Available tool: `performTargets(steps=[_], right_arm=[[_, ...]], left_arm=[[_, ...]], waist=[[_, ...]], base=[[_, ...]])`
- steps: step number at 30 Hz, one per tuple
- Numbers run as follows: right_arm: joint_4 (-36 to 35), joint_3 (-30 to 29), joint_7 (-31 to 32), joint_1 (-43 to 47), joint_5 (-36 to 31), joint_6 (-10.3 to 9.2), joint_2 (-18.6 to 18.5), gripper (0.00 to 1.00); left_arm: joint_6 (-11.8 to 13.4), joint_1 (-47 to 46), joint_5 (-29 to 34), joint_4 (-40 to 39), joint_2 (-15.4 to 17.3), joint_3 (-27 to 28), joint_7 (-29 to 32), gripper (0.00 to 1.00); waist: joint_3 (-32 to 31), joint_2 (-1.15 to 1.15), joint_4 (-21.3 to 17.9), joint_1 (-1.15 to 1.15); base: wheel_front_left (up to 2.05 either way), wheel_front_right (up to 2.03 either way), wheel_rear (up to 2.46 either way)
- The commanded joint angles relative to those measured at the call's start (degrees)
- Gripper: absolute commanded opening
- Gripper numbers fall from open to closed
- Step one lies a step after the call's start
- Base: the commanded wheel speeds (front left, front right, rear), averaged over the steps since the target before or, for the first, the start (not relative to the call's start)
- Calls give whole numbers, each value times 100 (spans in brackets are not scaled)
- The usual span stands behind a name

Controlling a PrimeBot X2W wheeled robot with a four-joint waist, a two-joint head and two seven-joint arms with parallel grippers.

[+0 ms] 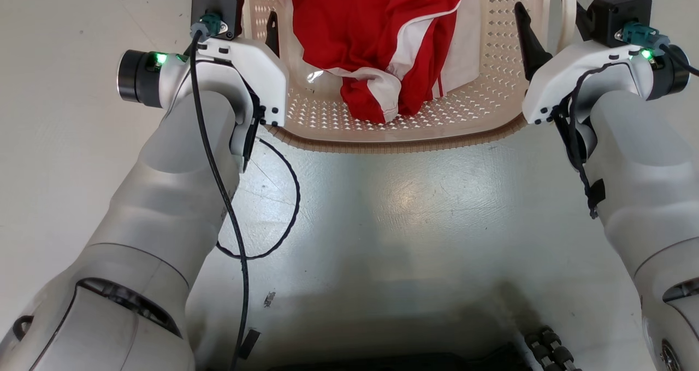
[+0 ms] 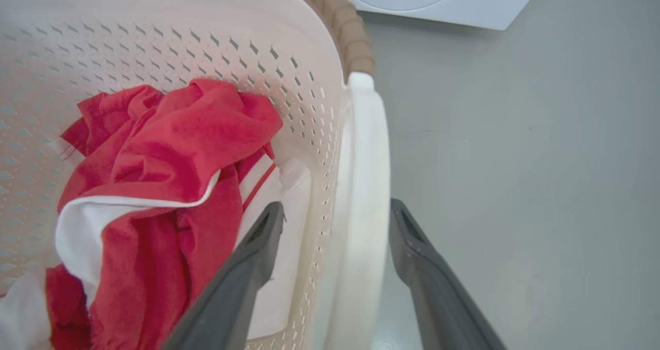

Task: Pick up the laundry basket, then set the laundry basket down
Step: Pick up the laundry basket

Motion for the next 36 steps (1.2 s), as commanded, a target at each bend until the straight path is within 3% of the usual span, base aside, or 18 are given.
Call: performTargets(steps=[1,6,7,8,25,33,36], right_arm=[[32,73,-53,138,41,35,65,100],[89,86,-53,109,68,35,37,100],[110,80,-53,110,73,35,30,71],[144,87,-45,116,75,35,34,0],[363,34,278,340,-2,35,99,0],[385,173,454,734,-148,35,174,0],[389,204,517,964,-205,35,210,0]], left_arm=[[-22,-44,-44,-12,110,20,30,100],[-23,-72,-119,46,110,-71,36,100],[-29,-72,-144,62,110,-79,53,69],[-54,-71,-171,79,110,-95,102,0],[-8,57,-352,239,110,-377,247,0],[-84,457,-547,233,110,-511,249,0],[22,725,-631,126,110,-609,222,0]], waist=[[5,0,0,0],[1,0,2,0],[-2,0,0,0],[-8,0,-2,0],[-379,0,-27,0],[-1006,0,0,0],[-1344,0,28,0]], base=[[0,0,0],[0,0,0],[0,0,0],[0,0,0],[0,0,0],[0,0,0],[0,0,0]])
